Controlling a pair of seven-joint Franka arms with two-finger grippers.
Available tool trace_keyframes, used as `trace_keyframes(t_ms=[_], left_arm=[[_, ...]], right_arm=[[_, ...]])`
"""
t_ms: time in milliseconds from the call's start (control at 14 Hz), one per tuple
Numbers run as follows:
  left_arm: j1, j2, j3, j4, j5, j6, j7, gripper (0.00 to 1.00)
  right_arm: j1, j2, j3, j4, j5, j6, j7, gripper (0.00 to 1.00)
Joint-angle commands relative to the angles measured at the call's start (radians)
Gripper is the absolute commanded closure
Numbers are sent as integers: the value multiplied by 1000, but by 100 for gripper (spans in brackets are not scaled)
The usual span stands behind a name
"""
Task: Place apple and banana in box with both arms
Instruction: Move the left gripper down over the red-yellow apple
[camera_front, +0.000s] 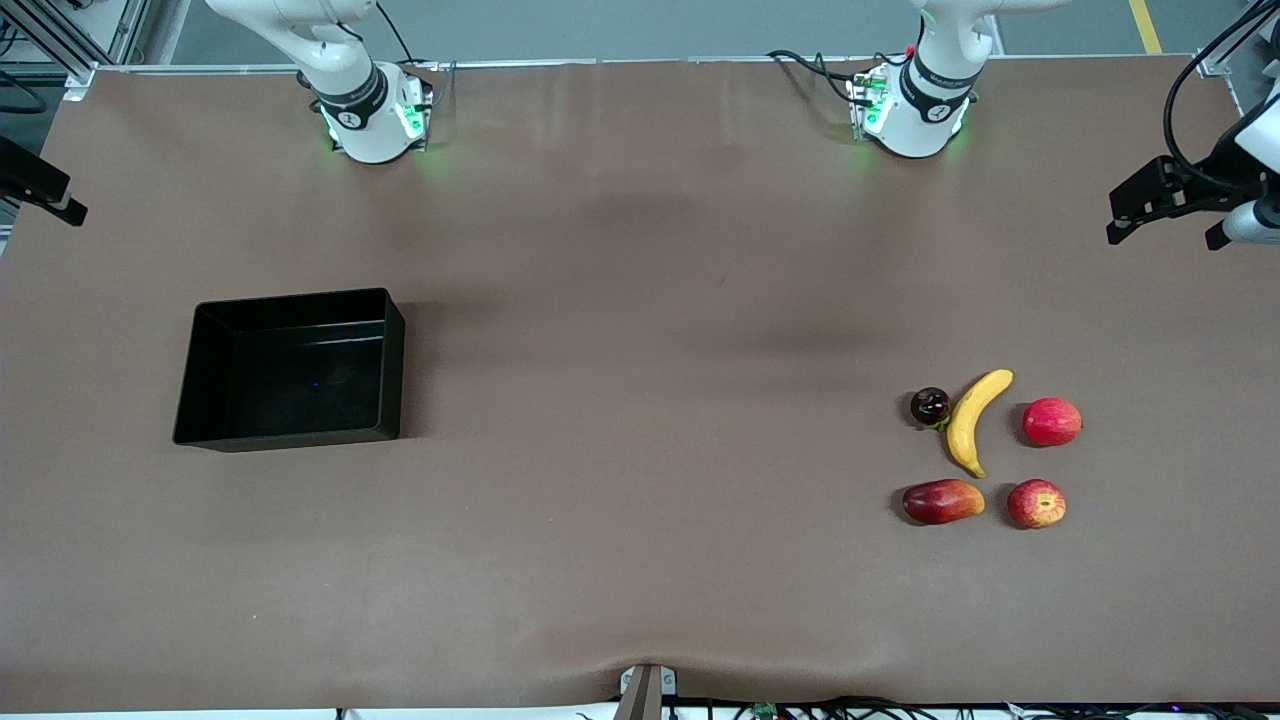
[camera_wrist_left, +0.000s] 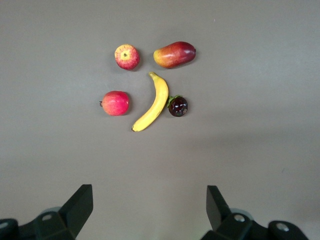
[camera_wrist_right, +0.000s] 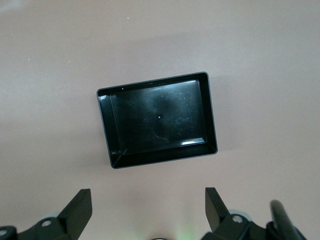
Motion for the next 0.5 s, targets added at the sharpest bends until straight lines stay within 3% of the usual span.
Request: trace_keyframes(t_ms=[0,430], left_arm=[[8,94,-3,16,4,-7,10,0],[9,320,-3,14,44,242,-4,0]], right_arm=[[-21,2,12,7,13,-6,-3,0],[-24,4,12,9,16,-4,0,0]])
